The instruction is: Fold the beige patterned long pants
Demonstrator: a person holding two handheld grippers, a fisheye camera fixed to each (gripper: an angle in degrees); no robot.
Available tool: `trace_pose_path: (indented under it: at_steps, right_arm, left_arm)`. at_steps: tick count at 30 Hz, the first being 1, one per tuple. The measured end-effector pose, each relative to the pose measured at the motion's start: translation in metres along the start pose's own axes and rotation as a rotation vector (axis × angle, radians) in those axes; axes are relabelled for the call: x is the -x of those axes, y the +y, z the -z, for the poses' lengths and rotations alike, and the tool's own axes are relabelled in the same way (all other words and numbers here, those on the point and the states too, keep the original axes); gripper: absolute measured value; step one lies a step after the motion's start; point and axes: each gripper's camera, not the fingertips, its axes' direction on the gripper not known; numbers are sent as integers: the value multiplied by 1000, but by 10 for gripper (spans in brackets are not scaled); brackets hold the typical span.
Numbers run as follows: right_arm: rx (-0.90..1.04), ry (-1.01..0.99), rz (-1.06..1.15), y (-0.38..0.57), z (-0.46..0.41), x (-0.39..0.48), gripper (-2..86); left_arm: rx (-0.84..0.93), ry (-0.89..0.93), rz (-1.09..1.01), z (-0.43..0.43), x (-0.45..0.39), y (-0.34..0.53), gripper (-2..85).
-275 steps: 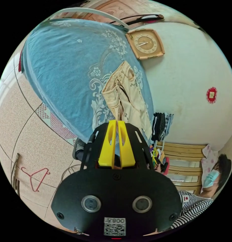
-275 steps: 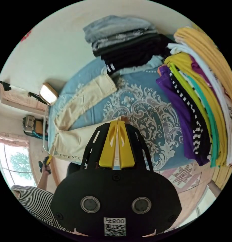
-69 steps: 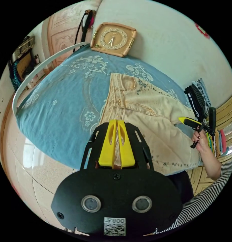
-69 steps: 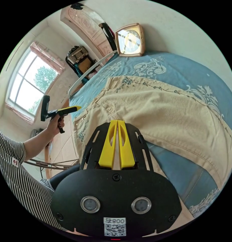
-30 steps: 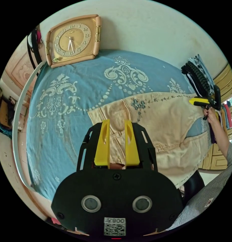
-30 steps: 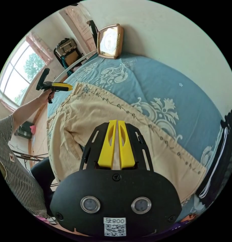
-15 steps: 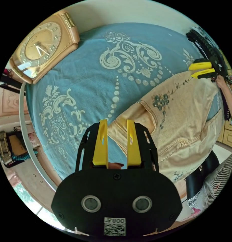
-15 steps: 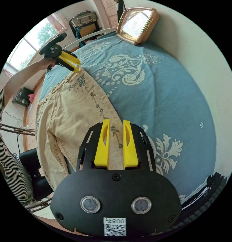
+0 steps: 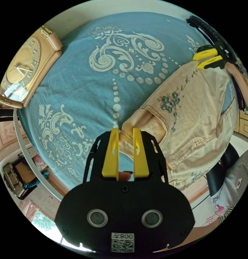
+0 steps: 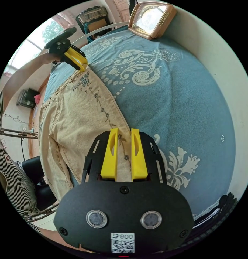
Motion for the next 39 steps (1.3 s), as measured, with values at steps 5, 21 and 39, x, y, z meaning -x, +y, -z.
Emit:
trace_pose_path:
  at_steps: [5, 21, 39]
  right_arm:
    - [-44, 23, -28, 12, 8, 21, 66]
    - [-176, 128, -154, 88, 107, 178, 17]
    - [-187, 227, -110, 210, 119, 444, 17]
  left_arm:
    - [-3, -66, 34, 21, -23, 5, 38]
    - [-166, -225, 116, 177, -110, 145, 23]
    - [-228, -252, 88, 201, -251, 373, 11]
